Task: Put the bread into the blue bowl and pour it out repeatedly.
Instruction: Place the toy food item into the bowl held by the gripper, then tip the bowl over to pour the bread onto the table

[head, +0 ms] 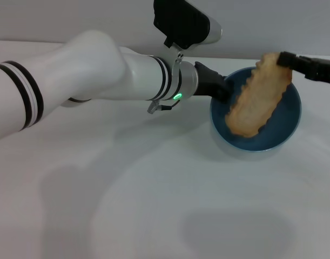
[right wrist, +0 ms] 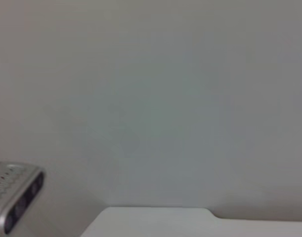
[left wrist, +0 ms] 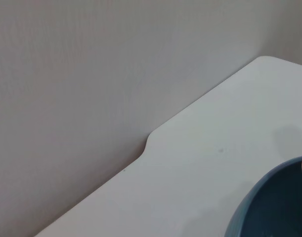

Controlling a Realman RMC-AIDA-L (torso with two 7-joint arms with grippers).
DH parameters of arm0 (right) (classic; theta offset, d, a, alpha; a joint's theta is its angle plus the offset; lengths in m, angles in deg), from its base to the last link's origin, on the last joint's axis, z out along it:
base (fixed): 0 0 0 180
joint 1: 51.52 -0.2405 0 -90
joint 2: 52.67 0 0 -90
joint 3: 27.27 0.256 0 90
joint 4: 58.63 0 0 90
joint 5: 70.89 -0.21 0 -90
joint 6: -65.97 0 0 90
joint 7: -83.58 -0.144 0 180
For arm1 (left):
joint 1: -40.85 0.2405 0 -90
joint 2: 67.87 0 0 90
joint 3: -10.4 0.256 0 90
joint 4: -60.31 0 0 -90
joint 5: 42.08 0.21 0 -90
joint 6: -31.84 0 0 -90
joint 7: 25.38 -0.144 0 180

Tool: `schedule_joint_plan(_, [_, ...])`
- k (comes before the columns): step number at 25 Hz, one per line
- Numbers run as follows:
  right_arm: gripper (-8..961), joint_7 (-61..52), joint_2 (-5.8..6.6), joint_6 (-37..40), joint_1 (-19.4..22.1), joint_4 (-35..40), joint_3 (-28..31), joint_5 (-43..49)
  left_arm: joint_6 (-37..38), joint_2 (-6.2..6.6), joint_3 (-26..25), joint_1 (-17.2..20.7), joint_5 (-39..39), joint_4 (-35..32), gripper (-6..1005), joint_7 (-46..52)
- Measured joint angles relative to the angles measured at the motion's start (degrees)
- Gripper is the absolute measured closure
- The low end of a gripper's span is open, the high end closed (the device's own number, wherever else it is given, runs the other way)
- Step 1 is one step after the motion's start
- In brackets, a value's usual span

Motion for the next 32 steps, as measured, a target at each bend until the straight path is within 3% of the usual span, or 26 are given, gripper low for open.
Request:
schedule_joint_plan(15, [803, 1.16, -0.18, -0.58, 1.84, 0.38, 0.86, -0.63, -1.12, 0.0, -0.1, 0.5, 0.0, 0.45, 1000, 0.05])
schedule_joint_plan(17, [571, 2.83, -0.17, -0.34, 2.4, 1.55, 1.34, -1.97, -1.72, 0.0, -0.04, 0.51, 0.0, 0.45, 1000, 0.05])
schedule_joint_plan(25, [566, 12.74, -0.14, -0.45, 9.53, 6.71, 4.44, -14.1, -4.44, 0.22, -0.44, 0.08, 0.28, 1.04, 1000, -0.32])
schedule_joint_plan(32, [560, 24.57, -0.18, -0.89, 12.23, -2.3, 11.54, -14.95, -8.72, 0.34, 0.04, -4.14, 0.62, 1.72, 1000, -2.11])
